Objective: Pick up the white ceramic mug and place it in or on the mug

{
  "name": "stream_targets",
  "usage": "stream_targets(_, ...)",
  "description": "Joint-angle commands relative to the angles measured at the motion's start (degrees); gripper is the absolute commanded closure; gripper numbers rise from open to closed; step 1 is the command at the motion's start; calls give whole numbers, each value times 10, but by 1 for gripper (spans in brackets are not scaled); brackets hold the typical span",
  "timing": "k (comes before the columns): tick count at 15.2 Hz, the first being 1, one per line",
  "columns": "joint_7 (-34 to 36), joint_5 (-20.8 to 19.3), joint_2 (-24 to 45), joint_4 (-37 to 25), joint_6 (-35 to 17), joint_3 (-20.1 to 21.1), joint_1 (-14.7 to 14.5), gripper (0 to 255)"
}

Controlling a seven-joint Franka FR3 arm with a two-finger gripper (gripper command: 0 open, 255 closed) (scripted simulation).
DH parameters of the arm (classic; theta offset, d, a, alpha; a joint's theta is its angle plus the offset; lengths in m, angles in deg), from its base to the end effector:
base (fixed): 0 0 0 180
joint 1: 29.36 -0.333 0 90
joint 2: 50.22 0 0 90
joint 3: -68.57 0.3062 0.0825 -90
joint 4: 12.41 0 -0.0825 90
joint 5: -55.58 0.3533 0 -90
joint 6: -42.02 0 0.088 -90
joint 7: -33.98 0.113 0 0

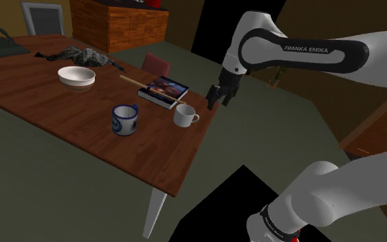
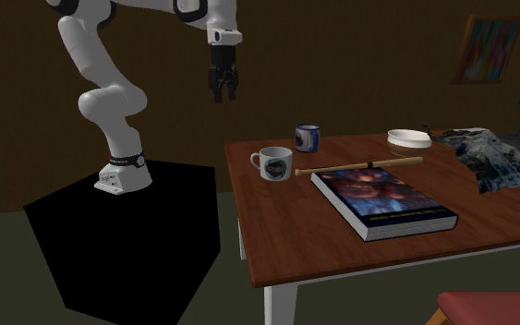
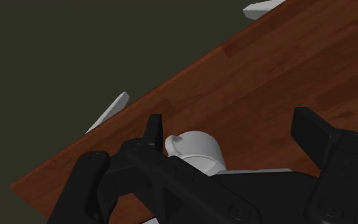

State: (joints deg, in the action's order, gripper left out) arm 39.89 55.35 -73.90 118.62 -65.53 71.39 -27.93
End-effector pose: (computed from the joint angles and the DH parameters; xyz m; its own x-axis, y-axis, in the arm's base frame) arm 0.4027 0.0112 0.5070 0.9966 -0.0816 0.0054 -0.0817 -0.9964 0.0232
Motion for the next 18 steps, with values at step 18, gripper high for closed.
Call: stream_targets(18,86,-51,367,-198,-187,17,-3,0)
